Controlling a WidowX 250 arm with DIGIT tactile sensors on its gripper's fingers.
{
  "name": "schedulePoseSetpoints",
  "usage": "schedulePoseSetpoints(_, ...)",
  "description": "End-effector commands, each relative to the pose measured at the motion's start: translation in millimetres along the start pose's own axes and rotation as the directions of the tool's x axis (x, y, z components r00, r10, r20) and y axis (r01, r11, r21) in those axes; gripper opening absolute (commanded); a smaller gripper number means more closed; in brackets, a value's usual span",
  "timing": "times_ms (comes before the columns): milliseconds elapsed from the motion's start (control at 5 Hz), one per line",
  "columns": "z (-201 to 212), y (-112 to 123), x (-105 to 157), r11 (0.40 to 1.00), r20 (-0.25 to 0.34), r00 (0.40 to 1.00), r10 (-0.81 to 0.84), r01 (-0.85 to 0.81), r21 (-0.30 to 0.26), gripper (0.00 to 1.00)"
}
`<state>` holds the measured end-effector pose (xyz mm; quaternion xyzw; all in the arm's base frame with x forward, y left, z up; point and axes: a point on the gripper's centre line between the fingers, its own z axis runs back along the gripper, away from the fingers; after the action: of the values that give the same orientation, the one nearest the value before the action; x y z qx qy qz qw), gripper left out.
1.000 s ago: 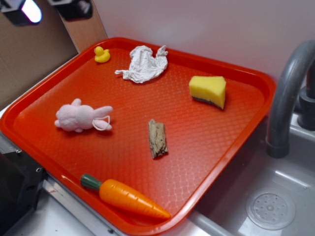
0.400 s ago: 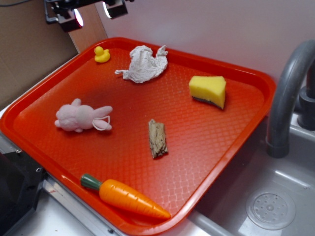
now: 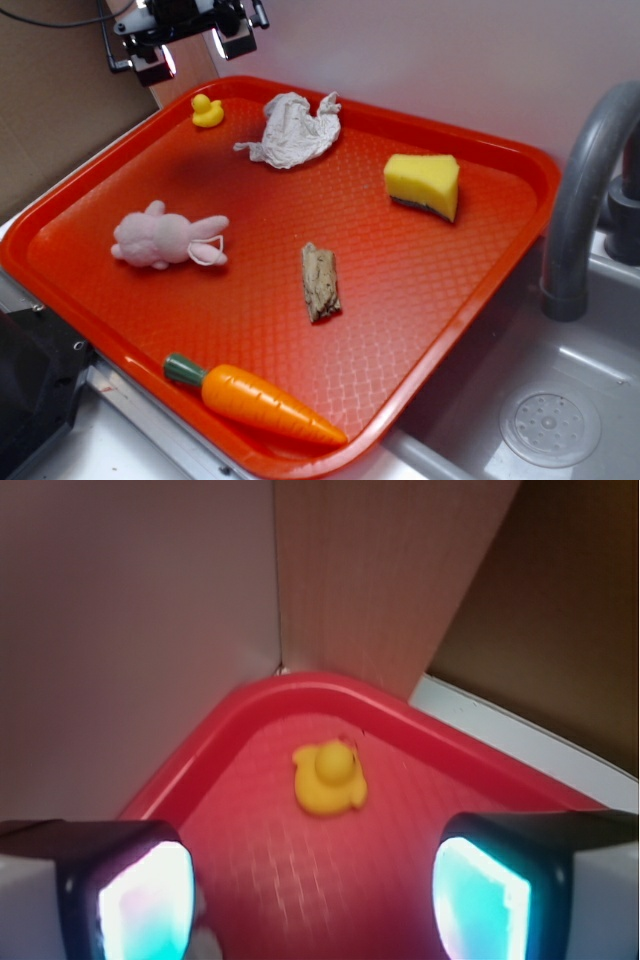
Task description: Grab the yellow duck.
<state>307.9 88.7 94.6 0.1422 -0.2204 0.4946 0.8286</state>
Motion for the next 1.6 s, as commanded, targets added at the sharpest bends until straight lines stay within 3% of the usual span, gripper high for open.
schedulePoseSetpoints(0,-26,16,26,0.999,0.028,0.999,0.016,-0.015,-0.032,1.0)
schedulePoseSetpoints(400,-60,18,30,0.992,-0.035,0.997,-0.071,0.067,-0.105,1.0)
schedulePoseSetpoints(600,-80,15,22,0.981,-0.125,0.985,-0.115,0.093,-0.173,1.0)
schedulePoseSetpoints(800,-88,17,18,0.977,-0.135,0.984,-0.114,0.087,-0.196,0.0)
schedulePoseSetpoints(1200,-74,15,15,0.974,-0.064,0.982,-0.177,0.166,-0.152,0.0)
schedulePoseSetpoints(1400,-42,6,21,0.947,-0.098,0.943,-0.317,0.309,-0.092,0.0)
